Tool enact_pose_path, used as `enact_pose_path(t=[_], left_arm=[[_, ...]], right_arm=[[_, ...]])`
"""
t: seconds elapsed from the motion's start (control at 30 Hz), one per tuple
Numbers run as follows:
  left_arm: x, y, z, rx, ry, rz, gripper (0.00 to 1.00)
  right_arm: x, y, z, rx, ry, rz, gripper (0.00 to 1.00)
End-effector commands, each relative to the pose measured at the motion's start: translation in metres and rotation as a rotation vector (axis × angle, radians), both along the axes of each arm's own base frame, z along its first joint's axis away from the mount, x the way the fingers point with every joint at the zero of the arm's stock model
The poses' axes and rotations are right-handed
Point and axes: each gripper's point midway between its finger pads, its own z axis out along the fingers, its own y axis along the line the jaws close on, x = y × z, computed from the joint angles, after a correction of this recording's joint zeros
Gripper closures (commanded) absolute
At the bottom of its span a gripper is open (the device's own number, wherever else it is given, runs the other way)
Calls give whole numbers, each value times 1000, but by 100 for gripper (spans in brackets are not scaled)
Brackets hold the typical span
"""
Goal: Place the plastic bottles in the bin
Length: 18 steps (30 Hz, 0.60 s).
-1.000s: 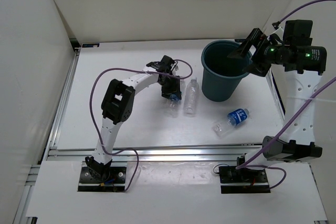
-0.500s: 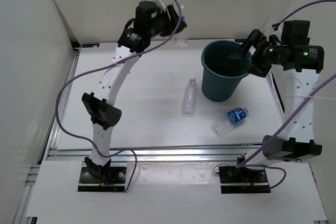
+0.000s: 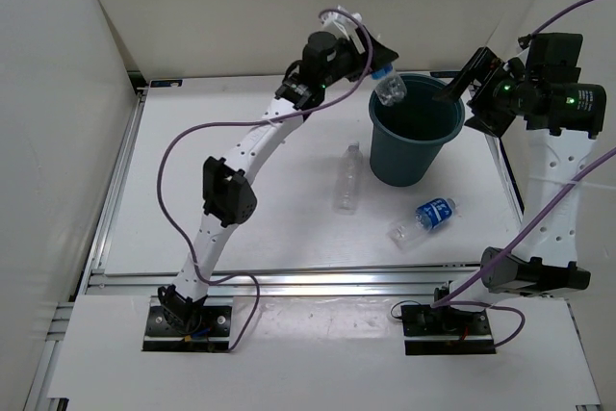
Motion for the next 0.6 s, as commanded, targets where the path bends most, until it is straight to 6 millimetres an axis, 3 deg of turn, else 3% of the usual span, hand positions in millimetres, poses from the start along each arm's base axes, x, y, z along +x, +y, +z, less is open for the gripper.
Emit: enact_pose_path(t=[0.0, 0.03, 0.07, 0.1, 0.17, 0.27, 0.3, 0.37, 0.4, 0.43, 0.47, 0.5, 0.53, 0.57], left_arm=[[-46, -25, 56, -112, -78, -108, 13], [-51, -32, 46, -98, -59, -128, 9], [-56, -30, 48, -80, -77, -140, 0], [-70, -26, 68, -63, -141, -139, 0], [-76, -21, 74, -54, -157, -137, 0], [-92, -10, 102, -51, -205, -152, 0], [-104, 3, 118, -16, -245, -146, 0], [-112, 23, 124, 60, -273, -96, 0], [-113, 31, 111, 122, -259, -73, 0], [-126, 53, 120, 188, -287, -36, 0], [-119, 71, 117, 229, -272, 35, 0], [-115, 80, 92, 289, -226, 48, 0], [-128, 100, 102, 289, -226, 62, 0], [-125, 121, 91, 315, -181, 98, 0]], right_arm=[[2, -6, 16, -39, -72, -7, 0], [2, -6, 16, -39, -72, -7, 0], [2, -6, 13, -39, -61, -7, 0], [3, -8, 7, -44, -45, -15, 0], [4, -9, 3, -50, -32, -23, 0], [2, -14, -4, -47, -7, -72, 0], [0, -15, -9, -41, 11, -88, 0], [-10, -13, -35, 16, 102, -148, 0], [-14, -19, -48, 49, 141, -194, 0], [-25, -12, -77, 112, 213, -194, 0], [-29, -12, -92, 161, 250, -220, 0], [-39, -8, -98, 226, 258, -247, 0], [-43, -4, -111, 267, 284, -248, 0], [-43, -2, -120, 318, 289, -247, 0]])
